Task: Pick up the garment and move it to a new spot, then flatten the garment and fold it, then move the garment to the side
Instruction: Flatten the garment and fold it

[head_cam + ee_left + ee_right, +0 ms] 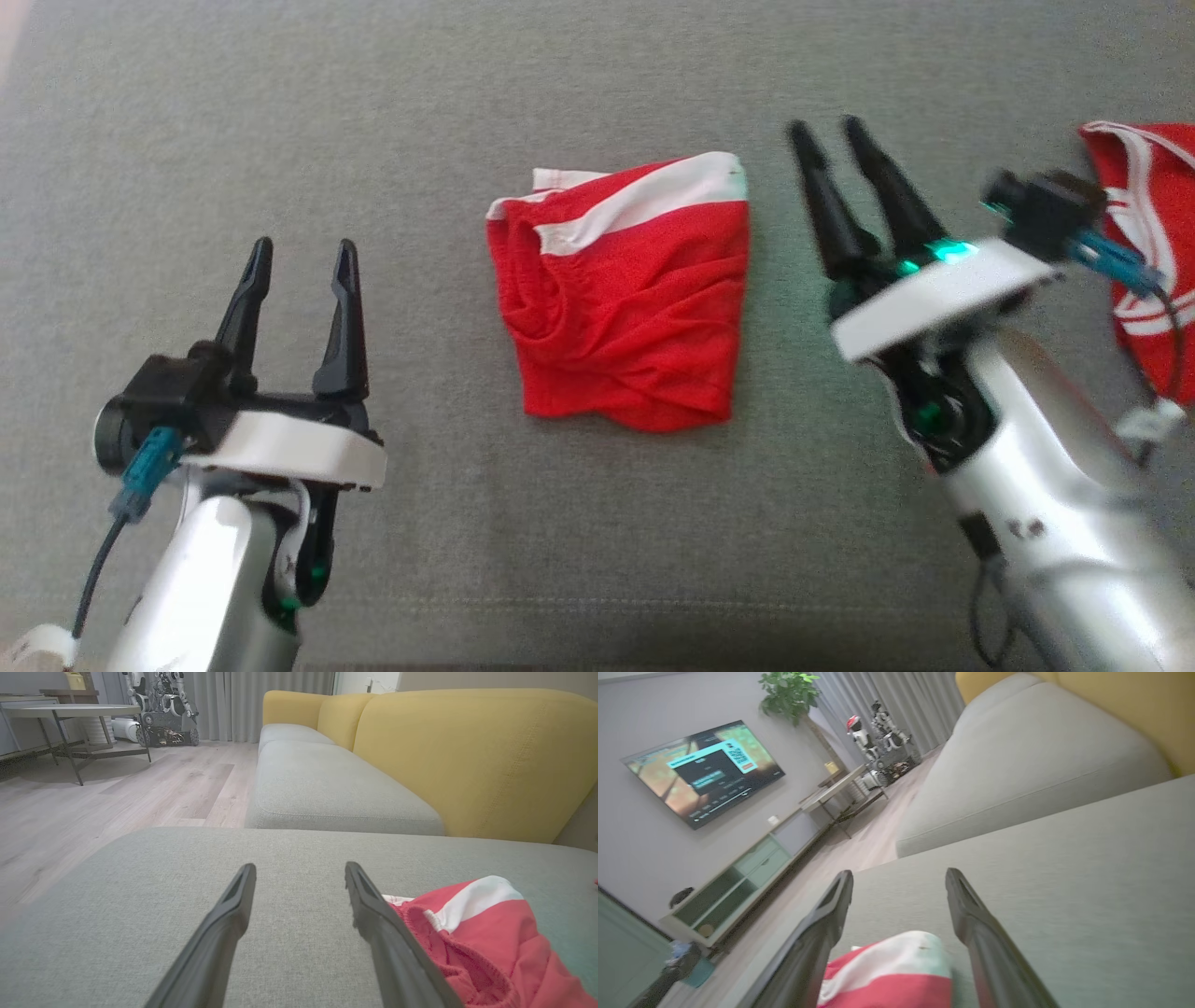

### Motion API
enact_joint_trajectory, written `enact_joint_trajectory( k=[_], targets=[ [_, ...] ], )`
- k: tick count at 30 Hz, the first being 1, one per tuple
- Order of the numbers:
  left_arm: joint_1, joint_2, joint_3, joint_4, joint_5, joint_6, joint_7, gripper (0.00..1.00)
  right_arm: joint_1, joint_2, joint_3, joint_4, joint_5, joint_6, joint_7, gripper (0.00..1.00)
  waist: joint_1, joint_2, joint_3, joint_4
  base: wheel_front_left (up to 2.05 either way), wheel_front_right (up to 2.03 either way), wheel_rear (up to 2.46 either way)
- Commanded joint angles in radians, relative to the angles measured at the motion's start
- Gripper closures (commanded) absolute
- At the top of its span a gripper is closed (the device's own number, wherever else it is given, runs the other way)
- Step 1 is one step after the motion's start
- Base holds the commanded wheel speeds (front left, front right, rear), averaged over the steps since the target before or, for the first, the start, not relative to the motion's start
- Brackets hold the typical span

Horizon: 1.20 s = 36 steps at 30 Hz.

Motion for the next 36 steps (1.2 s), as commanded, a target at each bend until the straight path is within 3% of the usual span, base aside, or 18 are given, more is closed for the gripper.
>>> enact_joint_trajectory(
  k=[1,8,14,23,36],
  targets=[
    [0.002,0.034,0.049,-0.040,0.004,0.008,-0.008,0.00,0.056,-0.012,-0.037,-0.052,-0.043,-0.001,-0.014,0.00,0.0000,0.0000,-0.013,-0.025,0.00,0.00,0.00],
    [0.033,0.053,0.060,-0.061,-0.001,0.020,0.001,0.00,0.193,-0.035,-0.229,-0.156,-0.206,-0.001,-0.002,0.00,0.0000,0.0000,-0.033,-0.064,0.00,0.00,0.00],
    [0.062,0.069,0.064,-0.086,-0.004,0.027,0.013,0.00,0.308,0.016,-0.363,-0.303,-0.393,-0.001,0.066,0.00,0.0000,0.0000,-0.055,-0.080,0.00,0.00,0.00],
    [0.114,0.079,0.050,-0.106,-0.001,0.032,0.014,0.00,0.450,0.085,-0.425,-0.466,-0.538,-0.001,0.156,0.00,0.0000,0.0000,-0.116,-0.082,0.00,0.00,0.00],
    [0.186,0.099,0.022,-0.105,0.015,0.048,0.031,0.00,0.539,0.100,-0.455,-0.518,-0.658,-0.001,0.194,0.00,0.0000,0.0000,-0.203,-0.075,0.00,0.00,0.00]
  ],
)
